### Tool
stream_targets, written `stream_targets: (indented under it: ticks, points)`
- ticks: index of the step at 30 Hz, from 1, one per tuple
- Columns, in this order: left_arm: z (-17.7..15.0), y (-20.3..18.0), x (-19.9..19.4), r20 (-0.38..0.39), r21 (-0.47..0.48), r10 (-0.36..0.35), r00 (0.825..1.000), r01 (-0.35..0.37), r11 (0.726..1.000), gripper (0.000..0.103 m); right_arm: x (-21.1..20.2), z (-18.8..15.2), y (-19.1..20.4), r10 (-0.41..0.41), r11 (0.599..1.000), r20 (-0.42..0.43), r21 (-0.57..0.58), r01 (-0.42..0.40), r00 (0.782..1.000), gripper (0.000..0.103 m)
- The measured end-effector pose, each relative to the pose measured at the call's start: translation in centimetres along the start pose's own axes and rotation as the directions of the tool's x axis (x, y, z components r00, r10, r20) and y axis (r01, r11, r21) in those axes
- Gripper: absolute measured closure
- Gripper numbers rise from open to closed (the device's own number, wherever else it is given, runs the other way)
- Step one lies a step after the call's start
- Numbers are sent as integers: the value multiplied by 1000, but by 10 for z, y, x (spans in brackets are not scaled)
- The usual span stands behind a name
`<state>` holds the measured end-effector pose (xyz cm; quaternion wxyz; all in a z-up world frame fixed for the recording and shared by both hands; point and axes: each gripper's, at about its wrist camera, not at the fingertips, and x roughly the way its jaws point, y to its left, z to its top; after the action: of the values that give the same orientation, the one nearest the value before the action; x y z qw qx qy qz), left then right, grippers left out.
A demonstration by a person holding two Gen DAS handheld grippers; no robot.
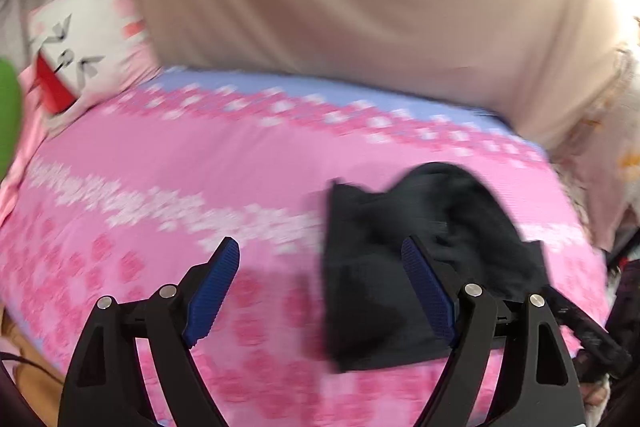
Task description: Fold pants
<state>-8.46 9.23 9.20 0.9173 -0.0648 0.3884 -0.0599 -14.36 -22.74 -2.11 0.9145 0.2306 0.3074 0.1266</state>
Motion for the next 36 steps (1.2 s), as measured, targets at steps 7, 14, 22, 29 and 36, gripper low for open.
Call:
stream_targets:
  ticks: [7, 14, 22, 29, 36]
  points:
    - [-15, 26, 11, -41, -20, -20, 999, 19, 1000, 22, 10, 20, 69, -39, 978, 2, -204, 39, 999, 36]
    - [-23, 40, 18, -66, -57, -54, 996, 51, 997, 22, 75, 23, 150, -128, 889, -17, -446, 107, 992, 15]
    - [-27, 47, 15, -70, -42, -52, 996, 49, 998, 22, 32, 45, 101, -19, 986, 58, -162, 28, 998, 94]
    - [-31, 21, 40, -142, -32, -131, 981, 127, 991, 22, -3, 4, -7, -153, 982, -77, 95, 160, 985, 74]
    - [-56, -31, 49, -246, 90, -170, 954, 197, 976, 22, -17, 12, -36, 78, 959, -24, 275, -69, 997, 50]
